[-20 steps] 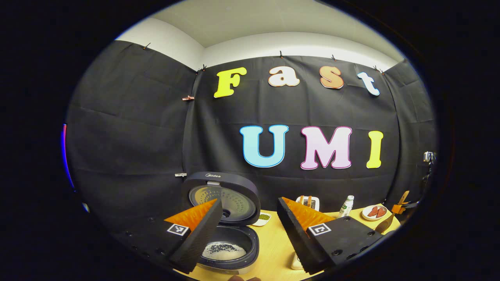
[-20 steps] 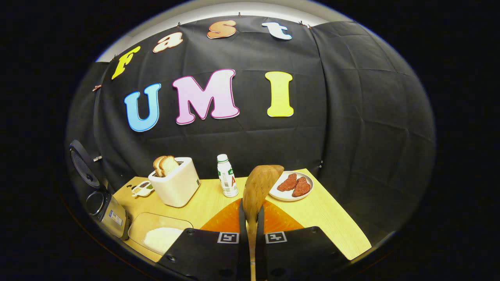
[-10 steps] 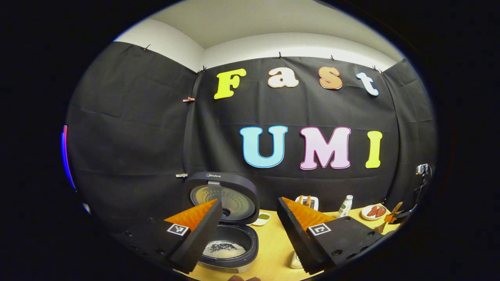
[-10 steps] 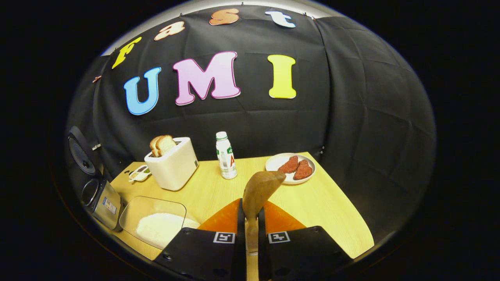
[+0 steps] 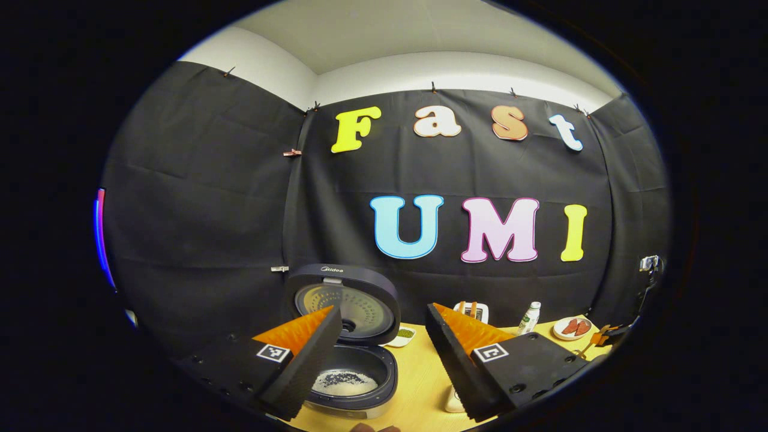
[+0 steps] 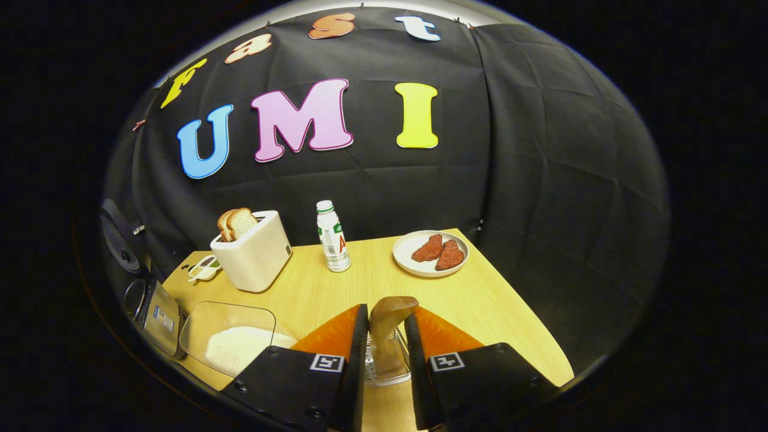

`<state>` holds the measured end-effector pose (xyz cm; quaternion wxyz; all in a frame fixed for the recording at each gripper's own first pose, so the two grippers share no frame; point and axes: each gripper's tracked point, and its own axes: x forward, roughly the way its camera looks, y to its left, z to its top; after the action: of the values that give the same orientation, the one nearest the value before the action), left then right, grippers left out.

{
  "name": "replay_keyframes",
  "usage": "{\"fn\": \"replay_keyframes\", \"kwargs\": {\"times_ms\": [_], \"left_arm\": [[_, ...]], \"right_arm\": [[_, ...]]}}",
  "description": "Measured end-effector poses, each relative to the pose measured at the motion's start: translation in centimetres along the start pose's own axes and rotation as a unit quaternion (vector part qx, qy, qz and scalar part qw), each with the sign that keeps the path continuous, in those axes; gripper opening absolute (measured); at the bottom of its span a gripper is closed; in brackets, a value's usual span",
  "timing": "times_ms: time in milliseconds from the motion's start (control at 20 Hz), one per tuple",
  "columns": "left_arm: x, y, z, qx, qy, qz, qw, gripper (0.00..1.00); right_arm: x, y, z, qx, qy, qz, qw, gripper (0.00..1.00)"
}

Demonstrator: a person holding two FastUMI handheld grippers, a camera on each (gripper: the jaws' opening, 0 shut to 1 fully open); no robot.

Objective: Close the left gripper, press the button to open the rice cooker; take a wooden spoon from the chopstick holder with the right hand, scoop a spoonful of rice and pour it into the rice cooker, then put the wooden spoon back into the chopstick holder.

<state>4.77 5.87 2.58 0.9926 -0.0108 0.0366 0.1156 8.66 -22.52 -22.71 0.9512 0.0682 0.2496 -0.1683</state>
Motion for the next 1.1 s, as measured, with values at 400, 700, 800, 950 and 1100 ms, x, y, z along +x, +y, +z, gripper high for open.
{"fn": "replay_keyframes", "kwargs": {"times_ms": [400, 700, 800, 950, 1100], "left_arm": [[0.0, 0.2, 0.4, -0.001, -0.009, -0.003, 1.000, 0.95], [1.3, 0.7, 0.7, 0.003, -0.015, -0.012, 1.000, 0.95], [2.3, 1.3, 0.9, 0.013, -0.018, -0.010, 1.000, 0.95], [4.4, 1.6, 2.3, 0.028, -0.032, -0.021, 0.999, 0.95], [7.2, 2.8, 3.7, 0.019, -0.040, -0.022, 0.999, 0.94]], "right_arm": [[-4.8, 1.6, 5.9, -0.015, -0.080, 0.001, 0.997, 0.43], [-7.7, 5.3, 8.2, -0.022, -0.109, 0.036, 0.993, 0.43], [-8.7, 7.0, 8.4, -0.037, -0.119, 0.054, 0.991, 0.43], [-9.5, 8.8, 8.4, -0.046, -0.120, 0.069, 0.989, 0.43], [-10.2, 10.5, 8.8, -0.053, -0.127, 0.080, 0.987, 0.52]]}}
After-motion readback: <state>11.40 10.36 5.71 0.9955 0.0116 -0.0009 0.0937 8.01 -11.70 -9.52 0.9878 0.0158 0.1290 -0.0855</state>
